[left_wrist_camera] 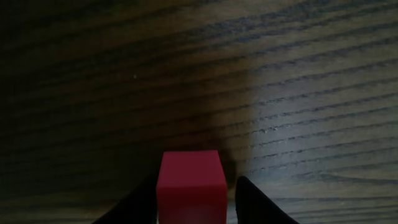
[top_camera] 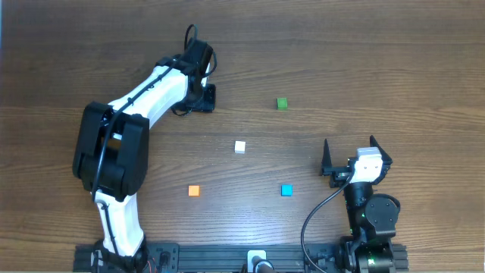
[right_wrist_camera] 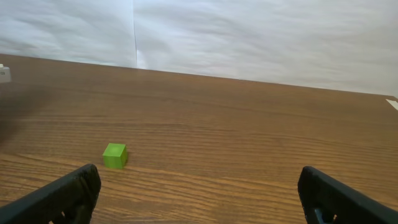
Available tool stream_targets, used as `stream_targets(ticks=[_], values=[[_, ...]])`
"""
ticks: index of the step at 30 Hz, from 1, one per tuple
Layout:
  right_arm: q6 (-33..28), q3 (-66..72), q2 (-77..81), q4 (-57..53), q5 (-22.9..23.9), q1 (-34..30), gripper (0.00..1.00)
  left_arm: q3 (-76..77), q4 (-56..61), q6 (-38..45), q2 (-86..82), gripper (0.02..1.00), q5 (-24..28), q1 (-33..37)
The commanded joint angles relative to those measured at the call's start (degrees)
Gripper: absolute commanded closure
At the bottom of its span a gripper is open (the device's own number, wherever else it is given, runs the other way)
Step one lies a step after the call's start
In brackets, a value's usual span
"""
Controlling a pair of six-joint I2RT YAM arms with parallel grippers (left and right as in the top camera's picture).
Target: Stack Cubes
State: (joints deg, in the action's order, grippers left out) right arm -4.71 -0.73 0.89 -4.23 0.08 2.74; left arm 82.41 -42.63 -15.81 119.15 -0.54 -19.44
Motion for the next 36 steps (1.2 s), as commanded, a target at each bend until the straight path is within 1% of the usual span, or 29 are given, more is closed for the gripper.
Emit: stream_targets(ticks=[1,3,9,14,15,19,23,27,30,36], values=[[-0.09,0.44,-0.57,0.11,-0.48,-0.35,0.007,0.98,0.15,-1.40,0.87,0.687,-0.87,0.07],[-0.07,0.44,-0.57,0.09,-0.48,-0.35,0.009,0.98,0.17,-1.42,0.87,0.759,-0.87,0.07],[-0.09,0.44,-0.57,0.09,-0.48,-0.35,0.009,1.53,-1.38,-3.21,0.26,0.844,-1.09,0.07],[-0.09,0.44,-0.57,0.09,-0.48,-0.35,0.005,1.66,-4.68,-7.23,-5.51,0.912,-1.09,-0.61],[-0.09,0.44,-0.57,0.09,-0.48,-0.35,0.007,1.66,-5.79,-7.89,-7.61,0.978,-1.05,-1.11],[-0.09,0.44,-0.57,0.11,-0.48,-0.35,0.007,1.66,-10.45,-12.13,-15.43,0.978,-1.49,-5.25],[-0.09,0.44,-0.57,0.09,-0.48,-0.35,0.007,1.64,-14.80,-18.25,-19.76,0.978,-5.84,-13.35],[-0.07,0.44,-0.57,0.09,-0.48,-0.35,0.009,1.14,-15.13,-22.80,-19.58,0.978,-7.63,-20.87],[-0.09,0.44,-0.57,0.09,-0.48,-0.35,0.007,-0.24,-14.62,-25.68,-18.36,0.978,-7.48,-22.93],[-0.09,0.44,-0.57,0.09,-0.48,-0.35,0.009,-1.27,-12.98,-25.83,-14.91,0.978,-5.33,-23.21]])
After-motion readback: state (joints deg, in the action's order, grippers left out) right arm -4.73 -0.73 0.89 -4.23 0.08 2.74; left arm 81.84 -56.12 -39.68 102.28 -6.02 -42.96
